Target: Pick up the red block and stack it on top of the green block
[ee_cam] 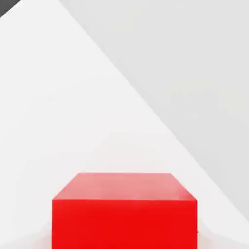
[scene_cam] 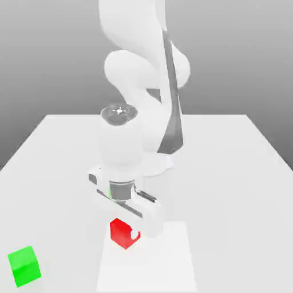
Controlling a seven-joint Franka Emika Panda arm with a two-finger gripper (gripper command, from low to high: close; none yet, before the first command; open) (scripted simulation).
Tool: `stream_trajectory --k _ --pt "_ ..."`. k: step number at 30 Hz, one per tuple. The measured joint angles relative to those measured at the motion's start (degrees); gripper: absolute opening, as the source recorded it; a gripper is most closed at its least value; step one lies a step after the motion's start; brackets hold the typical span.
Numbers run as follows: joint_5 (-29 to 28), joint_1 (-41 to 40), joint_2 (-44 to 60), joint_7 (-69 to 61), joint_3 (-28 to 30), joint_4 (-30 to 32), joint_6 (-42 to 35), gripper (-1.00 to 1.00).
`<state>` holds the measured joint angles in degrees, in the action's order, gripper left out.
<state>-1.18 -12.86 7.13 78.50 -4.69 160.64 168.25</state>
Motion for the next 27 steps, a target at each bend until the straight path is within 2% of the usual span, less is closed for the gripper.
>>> stream_trajectory --k 7,10,13,20,24,25,27 --pt "1.97 0.42 -7.84 -1.27 0.03 0.71 -7.4 -1.0" --pt "4.24 1.28 -6.38 -0.44 2.43 -4.2 -10.65 -1.0" --pt "5.58 -3.53 -3.66 1.55 5.46 -10.28 -13.95 -1.0" --pt "4.49 -8.82 3.87 9.29 11.35 -24.55 -21.13 -1.0" --pt "5.9 -10.01 11.37 9.16 11.38 -26.62 -15.83 -1.0" --pt "6.26 -10.19 12.83 8.93 11.17 -26.75 -14.52 1.0" --pt "6.26 -10.19 12.83 8.93 11.17 -26.75 -14.52 1.0"
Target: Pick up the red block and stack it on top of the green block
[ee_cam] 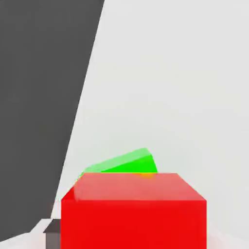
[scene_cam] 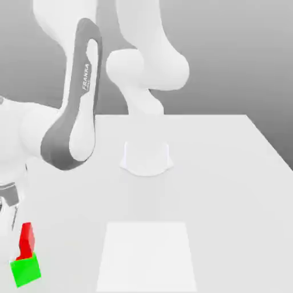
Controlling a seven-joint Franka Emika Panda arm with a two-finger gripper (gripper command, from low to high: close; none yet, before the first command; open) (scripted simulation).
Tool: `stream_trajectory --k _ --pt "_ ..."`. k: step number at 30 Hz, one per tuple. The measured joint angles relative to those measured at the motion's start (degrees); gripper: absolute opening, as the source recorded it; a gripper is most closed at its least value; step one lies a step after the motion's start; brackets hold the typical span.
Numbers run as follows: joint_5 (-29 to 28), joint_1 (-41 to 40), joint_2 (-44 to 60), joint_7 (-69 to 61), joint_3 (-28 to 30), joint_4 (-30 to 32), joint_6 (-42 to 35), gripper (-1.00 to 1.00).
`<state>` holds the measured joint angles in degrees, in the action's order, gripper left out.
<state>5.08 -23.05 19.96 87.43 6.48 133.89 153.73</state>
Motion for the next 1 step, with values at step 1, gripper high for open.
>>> stream_trajectory --k 1 --pt "0.0 0.0 0.0 0.0 0.0 0.0 0.0 1.0"
